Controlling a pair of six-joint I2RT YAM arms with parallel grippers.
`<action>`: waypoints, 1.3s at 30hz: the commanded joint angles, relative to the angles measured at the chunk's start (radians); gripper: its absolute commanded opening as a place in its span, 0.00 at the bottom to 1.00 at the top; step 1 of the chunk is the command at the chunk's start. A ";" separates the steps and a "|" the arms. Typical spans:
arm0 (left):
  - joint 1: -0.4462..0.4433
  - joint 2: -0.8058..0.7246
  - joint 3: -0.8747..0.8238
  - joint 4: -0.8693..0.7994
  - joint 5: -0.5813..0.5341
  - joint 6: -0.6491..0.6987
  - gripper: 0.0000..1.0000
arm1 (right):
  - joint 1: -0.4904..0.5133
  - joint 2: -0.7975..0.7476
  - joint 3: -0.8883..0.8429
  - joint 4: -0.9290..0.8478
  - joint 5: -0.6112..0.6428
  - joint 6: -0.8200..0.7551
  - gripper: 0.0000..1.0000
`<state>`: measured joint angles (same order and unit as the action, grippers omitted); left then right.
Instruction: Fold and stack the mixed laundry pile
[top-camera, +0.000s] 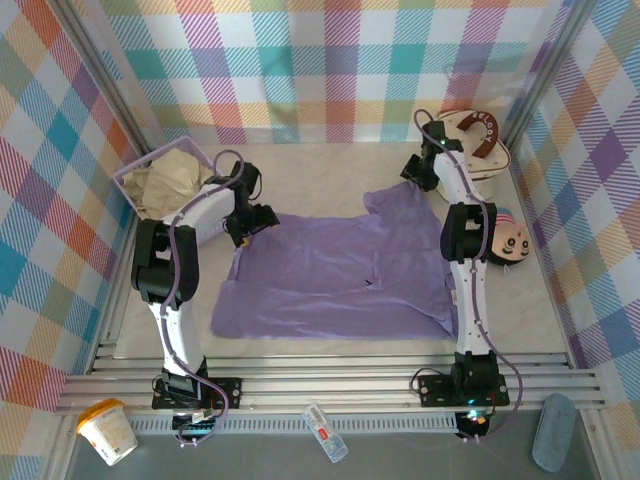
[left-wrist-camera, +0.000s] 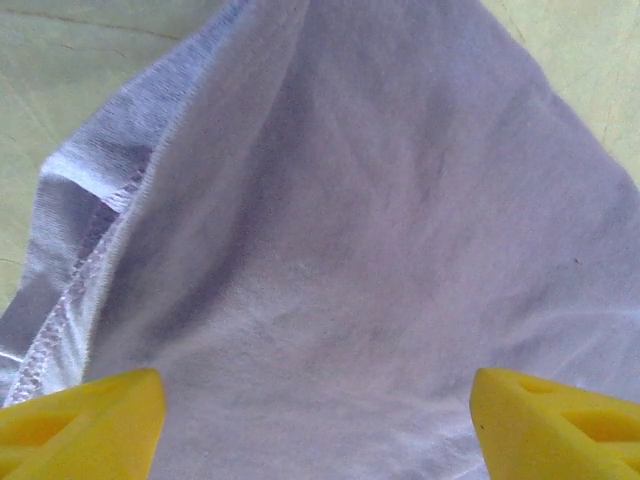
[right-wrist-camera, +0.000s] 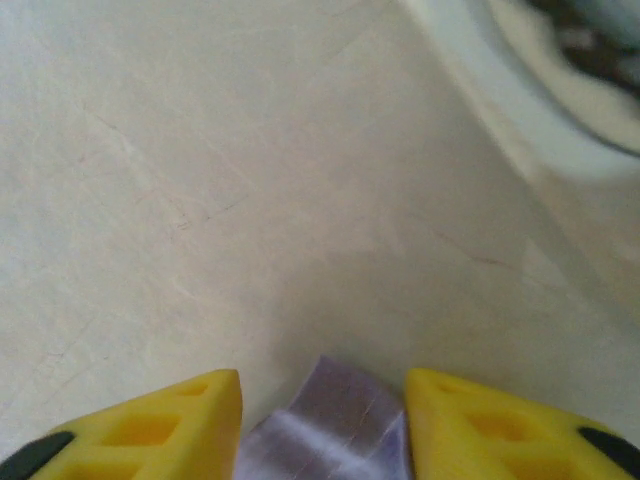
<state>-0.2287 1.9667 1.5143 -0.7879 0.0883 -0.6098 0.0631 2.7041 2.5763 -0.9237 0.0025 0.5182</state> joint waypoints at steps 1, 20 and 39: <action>-0.008 0.005 0.098 -0.073 -0.065 0.005 0.81 | 0.005 0.041 0.022 -0.024 -0.057 0.000 0.24; -0.019 0.341 0.538 -0.186 -0.403 0.078 0.53 | -0.009 -0.323 -0.231 0.053 -0.239 -0.051 0.00; -0.145 0.194 0.439 -0.253 -0.535 0.144 0.74 | -0.041 -0.335 -0.243 0.054 -0.390 0.024 0.00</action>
<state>-0.3561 2.2200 1.9961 -0.9955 -0.4103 -0.4732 0.0246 2.3894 2.3432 -0.8555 -0.3576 0.5385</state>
